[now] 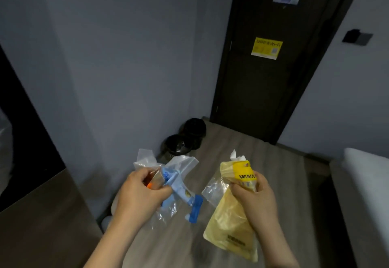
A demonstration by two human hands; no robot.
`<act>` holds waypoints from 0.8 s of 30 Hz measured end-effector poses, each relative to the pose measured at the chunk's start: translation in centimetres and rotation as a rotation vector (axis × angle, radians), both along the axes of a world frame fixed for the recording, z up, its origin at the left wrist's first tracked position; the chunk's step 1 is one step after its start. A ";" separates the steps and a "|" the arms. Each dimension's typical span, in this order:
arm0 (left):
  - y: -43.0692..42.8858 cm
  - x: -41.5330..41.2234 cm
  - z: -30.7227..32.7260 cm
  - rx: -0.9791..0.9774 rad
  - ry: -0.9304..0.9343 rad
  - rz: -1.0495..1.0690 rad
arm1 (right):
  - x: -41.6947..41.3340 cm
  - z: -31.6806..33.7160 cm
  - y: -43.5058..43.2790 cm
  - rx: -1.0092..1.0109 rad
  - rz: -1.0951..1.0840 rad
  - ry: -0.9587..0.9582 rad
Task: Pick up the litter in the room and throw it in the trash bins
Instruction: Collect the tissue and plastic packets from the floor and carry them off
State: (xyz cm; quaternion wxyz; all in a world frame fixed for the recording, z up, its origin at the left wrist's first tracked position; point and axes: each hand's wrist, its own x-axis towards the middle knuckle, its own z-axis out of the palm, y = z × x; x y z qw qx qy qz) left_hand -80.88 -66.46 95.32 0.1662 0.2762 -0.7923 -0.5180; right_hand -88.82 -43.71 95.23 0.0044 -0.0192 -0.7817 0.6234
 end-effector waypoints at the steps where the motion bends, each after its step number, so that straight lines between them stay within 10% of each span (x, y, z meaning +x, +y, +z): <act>1: -0.4 -1.5 -0.2 0.007 -0.002 -0.008 | -1.4 -0.2 -0.3 -0.003 -0.010 0.003; 24: -6.2 -38.7 -3.8 -0.013 -0.050 -0.019 | -41.5 -3.6 -4.4 0.016 0.075 -0.074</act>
